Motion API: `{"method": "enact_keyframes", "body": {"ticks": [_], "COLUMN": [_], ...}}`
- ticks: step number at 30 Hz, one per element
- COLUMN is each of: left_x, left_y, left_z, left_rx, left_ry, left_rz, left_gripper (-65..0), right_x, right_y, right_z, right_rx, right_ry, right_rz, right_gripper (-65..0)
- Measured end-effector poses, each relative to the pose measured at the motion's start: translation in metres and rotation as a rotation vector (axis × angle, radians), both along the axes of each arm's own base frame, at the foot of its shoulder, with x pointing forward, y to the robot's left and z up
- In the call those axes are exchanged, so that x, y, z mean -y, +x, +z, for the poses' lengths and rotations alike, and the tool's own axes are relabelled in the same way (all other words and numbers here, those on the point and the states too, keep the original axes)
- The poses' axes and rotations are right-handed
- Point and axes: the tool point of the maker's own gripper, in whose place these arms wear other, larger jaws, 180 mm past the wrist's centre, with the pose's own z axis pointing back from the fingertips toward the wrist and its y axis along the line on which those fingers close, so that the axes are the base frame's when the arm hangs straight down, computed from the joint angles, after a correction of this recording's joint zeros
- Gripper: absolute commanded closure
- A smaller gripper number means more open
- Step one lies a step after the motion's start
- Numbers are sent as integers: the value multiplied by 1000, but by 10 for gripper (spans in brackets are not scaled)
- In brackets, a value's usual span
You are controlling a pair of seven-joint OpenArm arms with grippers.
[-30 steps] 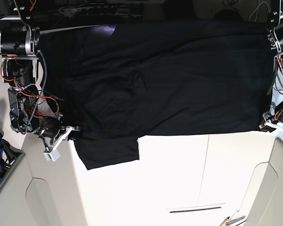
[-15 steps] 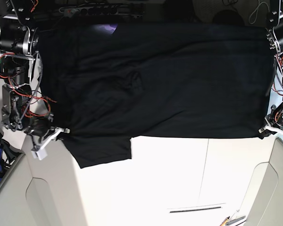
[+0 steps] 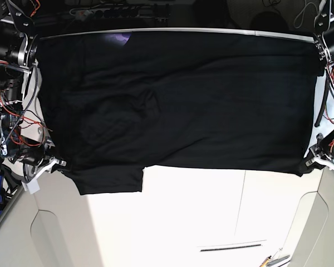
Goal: Fold the T-shirt properly
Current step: 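Grasp the hem corners and fold the hem toward the shoulders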
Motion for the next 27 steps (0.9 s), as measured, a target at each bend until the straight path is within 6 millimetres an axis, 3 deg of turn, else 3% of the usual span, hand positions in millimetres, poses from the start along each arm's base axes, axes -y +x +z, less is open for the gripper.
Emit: {"method": "enact_keyframes", "body": {"ticks": [8,14,16,20,27], "left_x": [11,5,6,6,-13], "left_y": [-12,-44,-53,-66,-103], "left_z": [16,-2,-5,4,22], "left_rx": [-17,-80,-95,-71,-36], "left_ry": [-105,-147,-177,-241,-199], "left_rz": [-85,-83,-87,-90,-75], "left_gripper": [0,0,0,0,0], "right_x": [-11,-22,-24,-19,6], "right_y": [-10,-57,-68,-83,-117], "right_z": [26,4,7,25,36], "right_rx": [46,21,36,90,114], "right_ry": [-32,-95,-117,-169,-233], "right_rz": [89,145,161,167,108], "right_gripper": [0,0,0,0,0]}}
